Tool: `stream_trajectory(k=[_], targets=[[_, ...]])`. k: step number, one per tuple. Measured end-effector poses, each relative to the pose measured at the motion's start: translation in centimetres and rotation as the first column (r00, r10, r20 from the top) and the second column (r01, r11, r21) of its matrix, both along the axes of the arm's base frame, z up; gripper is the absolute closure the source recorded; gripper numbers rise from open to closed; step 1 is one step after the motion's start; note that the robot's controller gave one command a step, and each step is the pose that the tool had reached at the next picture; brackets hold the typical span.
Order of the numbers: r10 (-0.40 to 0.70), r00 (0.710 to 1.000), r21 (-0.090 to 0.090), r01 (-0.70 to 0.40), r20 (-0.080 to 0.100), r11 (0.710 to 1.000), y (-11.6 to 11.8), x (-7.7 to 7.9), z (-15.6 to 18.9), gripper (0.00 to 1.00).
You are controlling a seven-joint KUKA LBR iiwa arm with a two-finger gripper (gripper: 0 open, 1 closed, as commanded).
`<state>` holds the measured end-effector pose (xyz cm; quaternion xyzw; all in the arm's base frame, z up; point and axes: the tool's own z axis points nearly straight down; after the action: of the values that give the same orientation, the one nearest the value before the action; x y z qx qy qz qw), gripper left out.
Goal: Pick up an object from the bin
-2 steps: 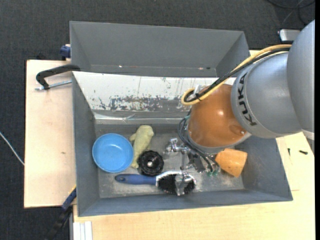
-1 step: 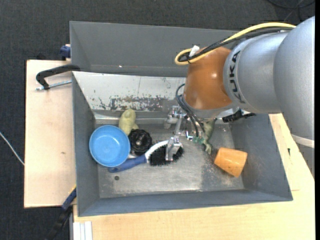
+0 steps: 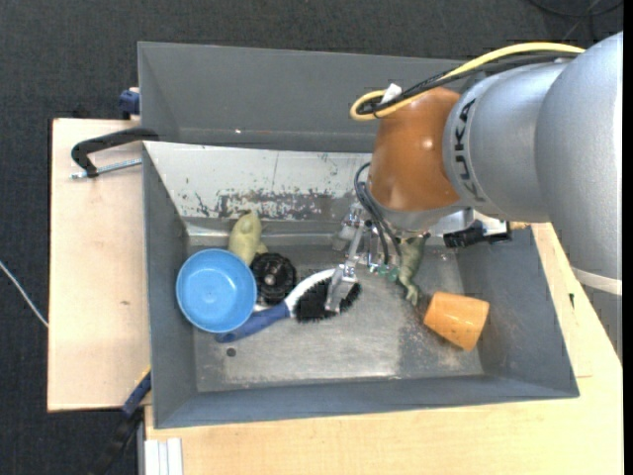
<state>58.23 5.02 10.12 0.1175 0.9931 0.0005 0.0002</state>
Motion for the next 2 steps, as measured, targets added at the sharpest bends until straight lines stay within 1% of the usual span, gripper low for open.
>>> stream_trajectory(k=[1,2], targets=[[-0.186,0.983,-0.002,0.186,-0.008,0.983,0.0,0.2,-2.1,0.0],[-0.116,0.993,-0.009,0.116,0.014,0.993,1.7,0.2,-1.9,0.0]])
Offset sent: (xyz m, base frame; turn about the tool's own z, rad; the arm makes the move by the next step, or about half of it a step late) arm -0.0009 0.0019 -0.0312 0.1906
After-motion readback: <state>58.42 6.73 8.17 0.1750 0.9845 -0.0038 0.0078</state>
